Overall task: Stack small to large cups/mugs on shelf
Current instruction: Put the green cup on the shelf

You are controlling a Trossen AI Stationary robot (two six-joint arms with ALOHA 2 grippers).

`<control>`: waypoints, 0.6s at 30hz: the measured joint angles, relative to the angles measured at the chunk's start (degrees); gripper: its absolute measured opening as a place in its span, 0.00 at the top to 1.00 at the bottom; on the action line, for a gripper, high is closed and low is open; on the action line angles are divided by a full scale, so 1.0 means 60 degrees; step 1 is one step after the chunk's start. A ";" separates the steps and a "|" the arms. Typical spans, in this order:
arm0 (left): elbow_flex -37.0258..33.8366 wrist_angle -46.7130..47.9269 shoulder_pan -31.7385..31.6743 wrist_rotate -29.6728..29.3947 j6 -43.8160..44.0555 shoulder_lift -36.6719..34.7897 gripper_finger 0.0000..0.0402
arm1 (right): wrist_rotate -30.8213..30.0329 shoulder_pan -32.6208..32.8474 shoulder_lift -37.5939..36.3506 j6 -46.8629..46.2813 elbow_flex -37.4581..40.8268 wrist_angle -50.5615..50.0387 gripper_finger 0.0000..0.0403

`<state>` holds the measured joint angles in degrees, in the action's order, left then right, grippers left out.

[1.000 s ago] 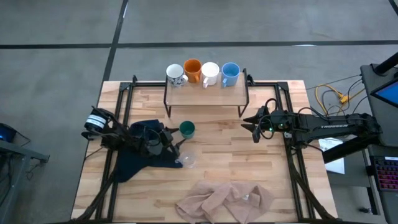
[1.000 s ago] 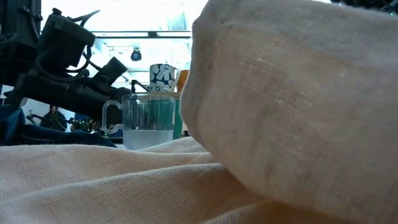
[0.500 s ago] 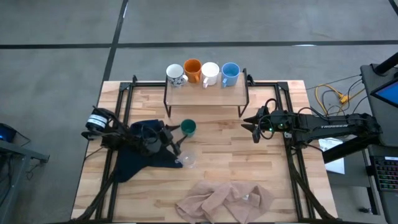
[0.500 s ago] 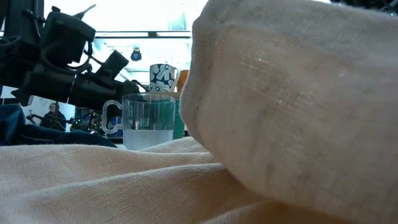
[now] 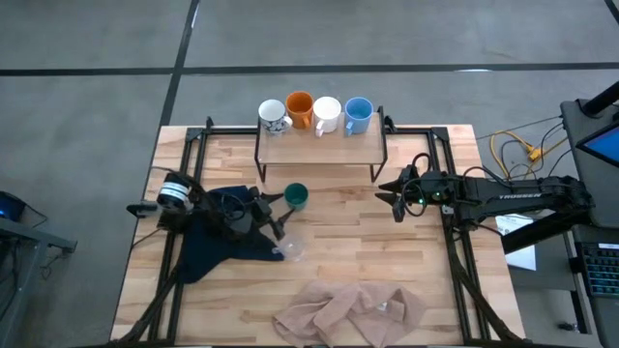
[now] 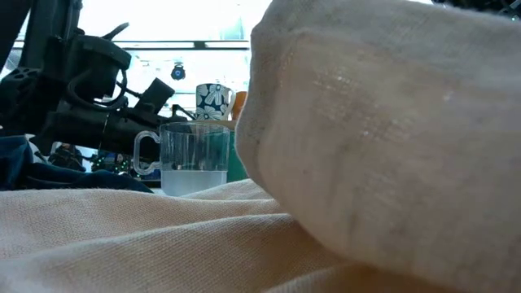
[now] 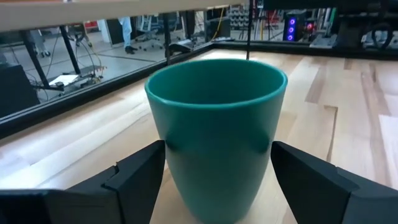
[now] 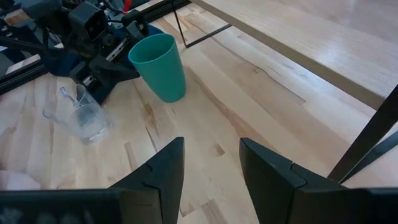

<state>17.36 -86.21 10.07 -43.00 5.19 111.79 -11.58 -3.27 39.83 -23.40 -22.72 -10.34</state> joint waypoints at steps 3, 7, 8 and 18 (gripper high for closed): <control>0.0117 -0.0044 -0.0002 -0.0005 -0.0221 0.0053 0.31 | 0.0001 0.0003 0.0000 0.0000 0.0000 -0.0023 0.63; 0.0233 -0.0051 -0.0018 0.0000 -0.0555 -0.0025 0.31 | 0.0001 0.0004 0.0000 0.0000 0.0000 -0.0030 0.63; 0.0240 -0.0051 -0.0046 -0.0004 -0.0643 -0.0033 0.31 | 0.0001 0.0003 0.0003 0.0000 0.0000 -0.0027 0.63; 0.0280 -0.0044 -0.0186 0.0062 -0.0689 -0.0011 0.31 | 0.0001 0.0000 0.0001 -0.0032 0.0000 -0.0023 0.63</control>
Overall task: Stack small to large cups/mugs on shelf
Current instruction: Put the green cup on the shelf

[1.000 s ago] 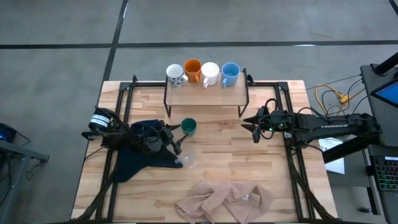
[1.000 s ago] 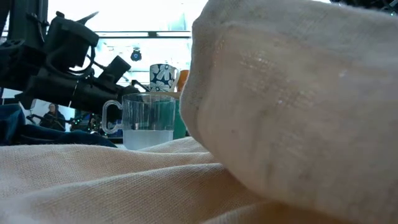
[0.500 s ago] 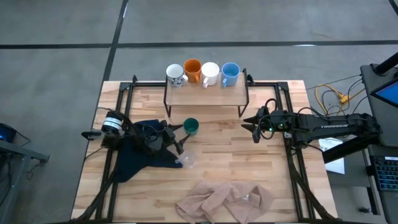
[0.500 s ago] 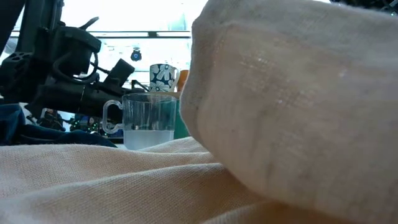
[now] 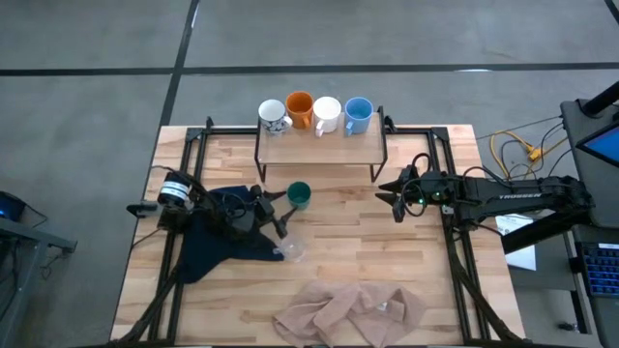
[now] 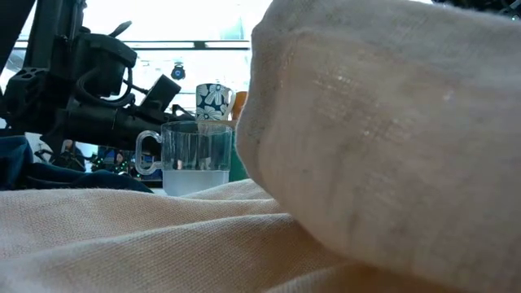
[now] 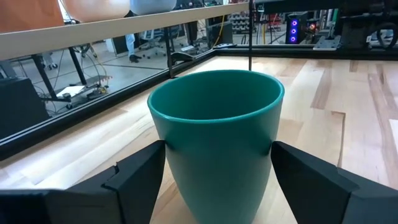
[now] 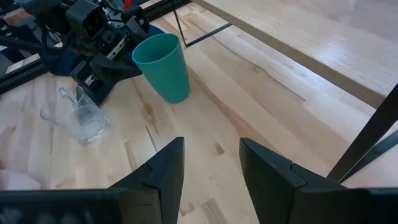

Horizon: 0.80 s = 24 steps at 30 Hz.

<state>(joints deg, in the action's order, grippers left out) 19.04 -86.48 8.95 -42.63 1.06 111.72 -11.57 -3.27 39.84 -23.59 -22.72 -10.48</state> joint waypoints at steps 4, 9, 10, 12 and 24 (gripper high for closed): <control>0.0015 0.0000 -0.0009 0.0015 0.0000 0.0000 0.31 | 0.0004 0.0000 -0.0001 -0.0073 0.0000 0.0007 0.63; 0.0015 0.0007 -0.0100 0.0015 0.0004 0.0000 0.31 | 0.0004 0.0003 0.0000 -0.0074 0.0000 0.0011 0.63; 0.0015 0.0007 -0.0114 0.0011 0.0009 0.0000 0.31 | 0.0004 0.0002 -0.0001 -0.0076 0.0000 0.0011 0.63; 0.0015 0.0010 -0.0127 0.0007 0.0011 0.0000 0.31 | 0.0004 0.0000 0.0002 -0.0078 0.0000 0.0011 0.63; 0.0015 0.0084 -0.0126 0.0007 0.0011 0.0002 0.46 | 0.0004 0.0001 -0.0001 -0.0078 0.0000 0.0018 0.63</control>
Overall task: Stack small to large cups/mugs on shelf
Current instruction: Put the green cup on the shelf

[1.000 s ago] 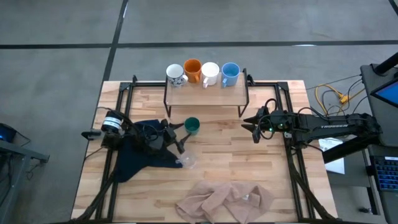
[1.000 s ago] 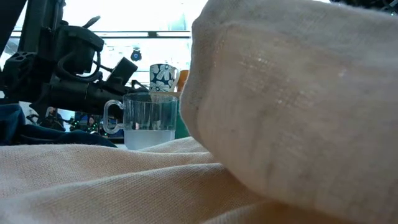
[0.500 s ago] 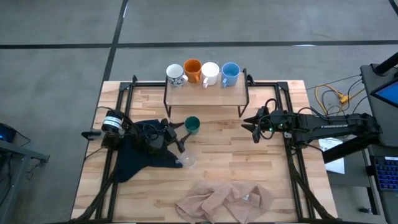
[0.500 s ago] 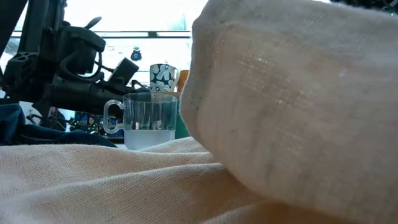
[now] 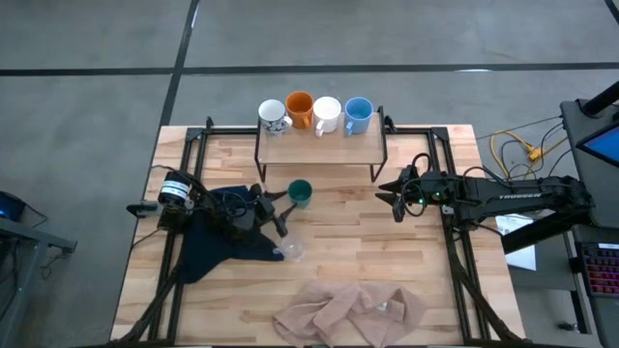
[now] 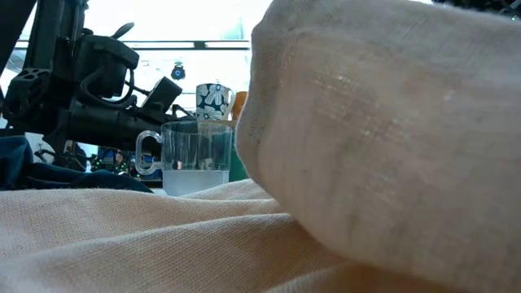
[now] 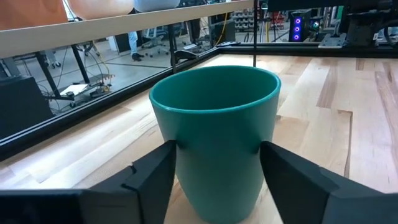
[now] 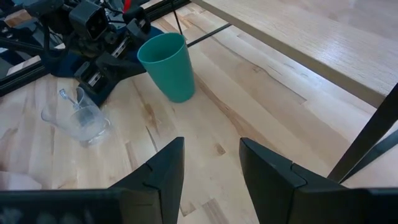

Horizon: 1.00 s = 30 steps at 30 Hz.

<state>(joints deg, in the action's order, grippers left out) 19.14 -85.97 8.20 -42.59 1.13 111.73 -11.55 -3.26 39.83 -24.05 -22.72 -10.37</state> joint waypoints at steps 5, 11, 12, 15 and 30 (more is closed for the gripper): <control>0.0000 0.0003 -0.0041 -0.0003 0.0000 -0.0002 0.55 | 0.0000 -0.0001 0.0000 -0.0001 0.0000 0.0000 0.63; -0.0004 0.0451 -0.0056 -0.0015 -0.0007 -0.0001 0.58 | 0.0000 -0.0001 0.0004 -0.0069 0.0000 0.0000 0.63; -0.0004 0.0594 -0.0056 -0.0020 -0.0011 -0.0002 0.58 | 0.0000 0.0003 0.0000 -0.0072 0.0000 0.0000 0.63; -0.0024 0.0934 -0.0049 -0.0022 -0.0011 -0.0019 0.58 | 0.0000 -0.0001 0.0001 -0.0072 0.0000 0.0000 0.63; -0.2669 0.1744 0.0588 -0.1191 0.1253 -0.4745 0.58 | 0.0000 -0.0001 0.0004 0.0009 0.0000 -0.0004 0.63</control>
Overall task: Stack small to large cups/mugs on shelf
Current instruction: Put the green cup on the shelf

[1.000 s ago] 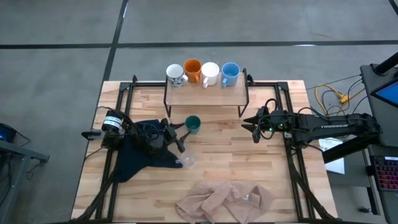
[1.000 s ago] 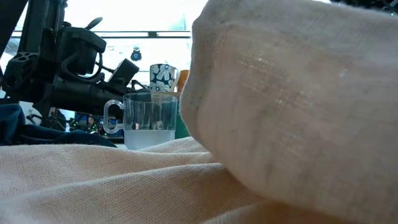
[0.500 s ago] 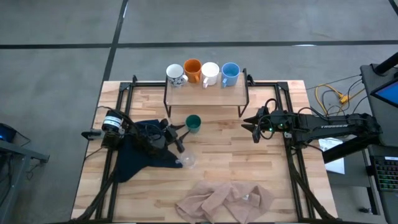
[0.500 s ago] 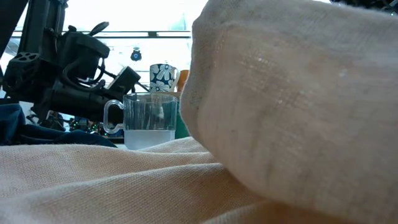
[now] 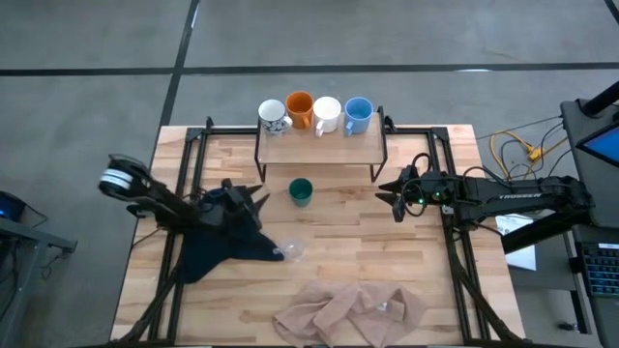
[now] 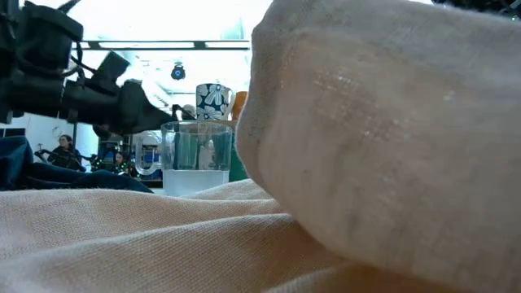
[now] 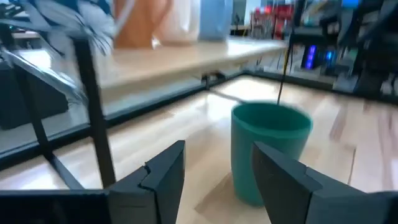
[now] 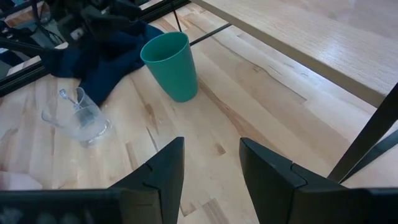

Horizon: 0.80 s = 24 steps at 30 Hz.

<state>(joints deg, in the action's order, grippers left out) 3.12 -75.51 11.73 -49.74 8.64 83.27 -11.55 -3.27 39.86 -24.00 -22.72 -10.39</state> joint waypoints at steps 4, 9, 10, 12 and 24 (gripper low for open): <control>-0.0089 0.0026 -0.0018 -0.0047 -0.0371 -0.0807 0.58 | 0.0000 0.0003 -0.0004 -0.0005 0.0000 0.0016 0.63; 0.0010 0.0026 -0.0018 -0.1117 -0.1736 -0.1071 0.58 | 0.0002 0.0002 0.0000 -0.0187 0.0000 0.0055 0.63; 0.0026 0.0014 -0.0018 -0.1499 -0.1749 -0.1071 0.58 | 0.0004 0.0003 -0.0003 -0.0225 0.0000 0.0055 0.63; 0.0021 0.0002 -0.0018 -0.2020 -0.1741 -0.1025 0.58 | 0.0004 0.0000 -0.0003 -0.0253 0.0000 0.0058 0.63; 0.0080 0.0019 -0.0018 -0.1409 0.0190 -0.0927 0.58 | 0.0031 0.0004 -0.0001 -0.0283 0.0000 0.0010 0.63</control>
<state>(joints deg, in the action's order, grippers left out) 3.60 -75.40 11.62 -58.19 9.78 77.70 -11.37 -3.25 39.85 -25.70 -22.72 -10.33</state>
